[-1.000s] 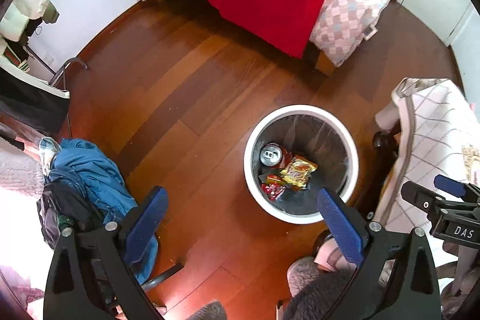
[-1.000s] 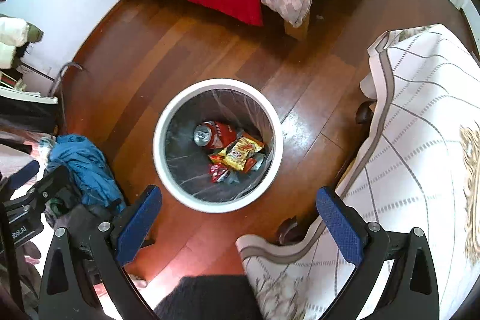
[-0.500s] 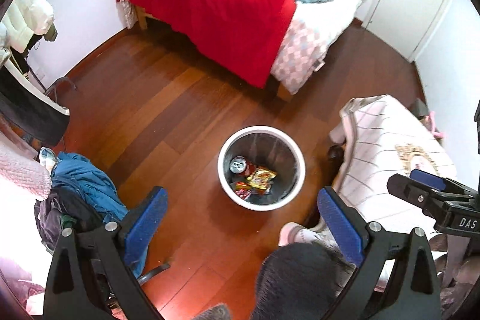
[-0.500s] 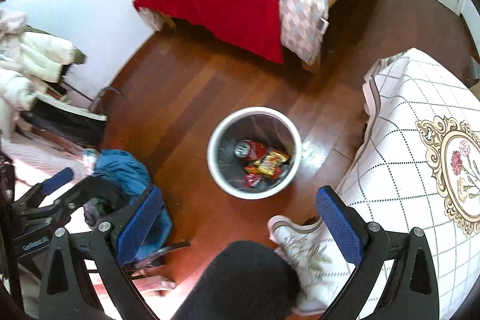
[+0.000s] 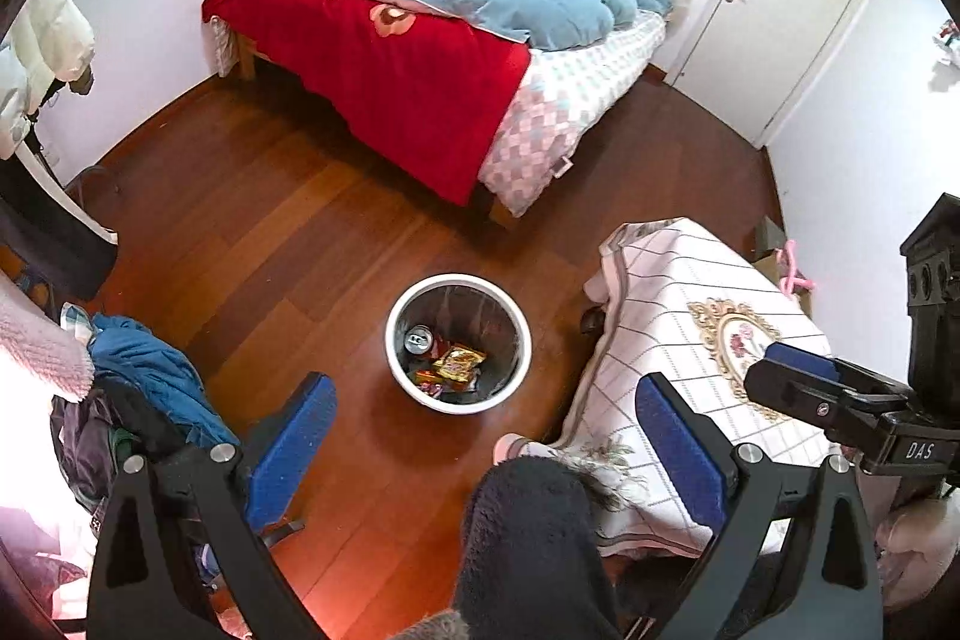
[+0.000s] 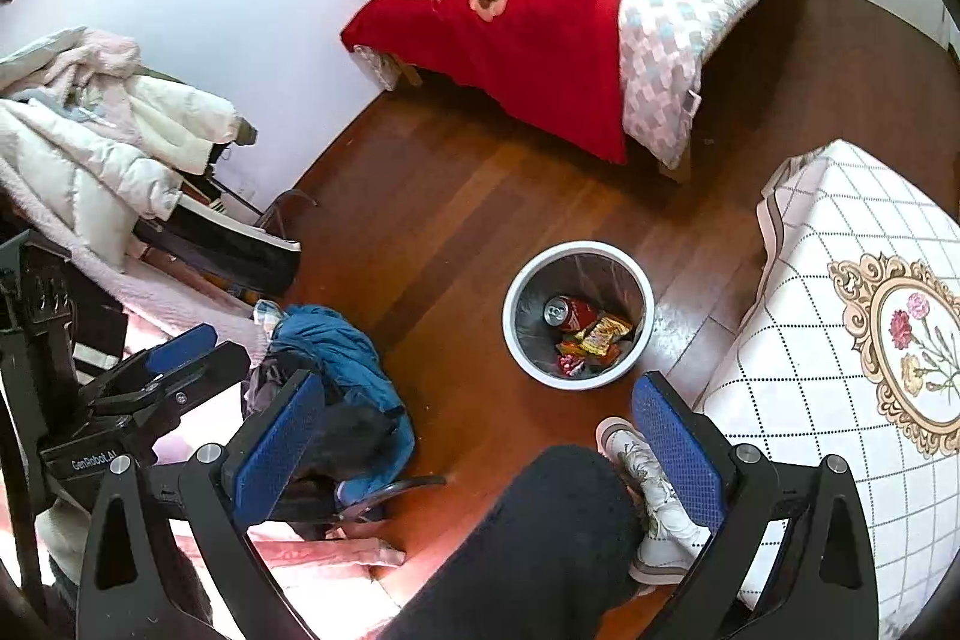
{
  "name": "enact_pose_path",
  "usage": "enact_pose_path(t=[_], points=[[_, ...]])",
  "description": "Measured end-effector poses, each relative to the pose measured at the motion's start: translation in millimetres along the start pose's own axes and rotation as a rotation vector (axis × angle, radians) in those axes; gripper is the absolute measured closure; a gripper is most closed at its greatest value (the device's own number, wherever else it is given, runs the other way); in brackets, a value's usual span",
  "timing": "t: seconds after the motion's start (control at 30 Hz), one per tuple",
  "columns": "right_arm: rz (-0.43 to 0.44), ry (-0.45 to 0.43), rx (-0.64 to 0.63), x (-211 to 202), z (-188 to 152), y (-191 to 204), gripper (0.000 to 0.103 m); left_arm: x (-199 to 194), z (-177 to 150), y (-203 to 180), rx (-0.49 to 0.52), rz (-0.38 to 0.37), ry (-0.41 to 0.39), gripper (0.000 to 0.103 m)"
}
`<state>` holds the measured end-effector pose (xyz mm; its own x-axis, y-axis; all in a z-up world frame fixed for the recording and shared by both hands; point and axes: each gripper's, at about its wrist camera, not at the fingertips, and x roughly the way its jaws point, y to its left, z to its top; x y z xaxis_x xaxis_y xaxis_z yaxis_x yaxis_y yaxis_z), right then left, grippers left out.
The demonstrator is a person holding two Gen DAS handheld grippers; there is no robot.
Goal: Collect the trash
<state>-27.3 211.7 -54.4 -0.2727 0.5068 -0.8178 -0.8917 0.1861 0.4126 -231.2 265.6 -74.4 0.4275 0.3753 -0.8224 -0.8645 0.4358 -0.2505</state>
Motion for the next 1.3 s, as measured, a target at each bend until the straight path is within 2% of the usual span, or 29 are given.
enact_pose_path(t=[0.37, 0.9, 1.3], points=[[0.008, 0.008, -0.040, -26, -6, 15, 0.000, -24, -9, -4, -0.007, -0.015, -0.017, 0.001], [0.020, 0.041, -0.056, -19, -11, 22, 0.000, -27, -16, -2, -0.017, 0.015, -0.012, 0.000], [0.019, 0.054, -0.063, -16, -12, 22, 0.000, -30, -19, -1, -0.021, 0.002, -0.009, 0.000]])
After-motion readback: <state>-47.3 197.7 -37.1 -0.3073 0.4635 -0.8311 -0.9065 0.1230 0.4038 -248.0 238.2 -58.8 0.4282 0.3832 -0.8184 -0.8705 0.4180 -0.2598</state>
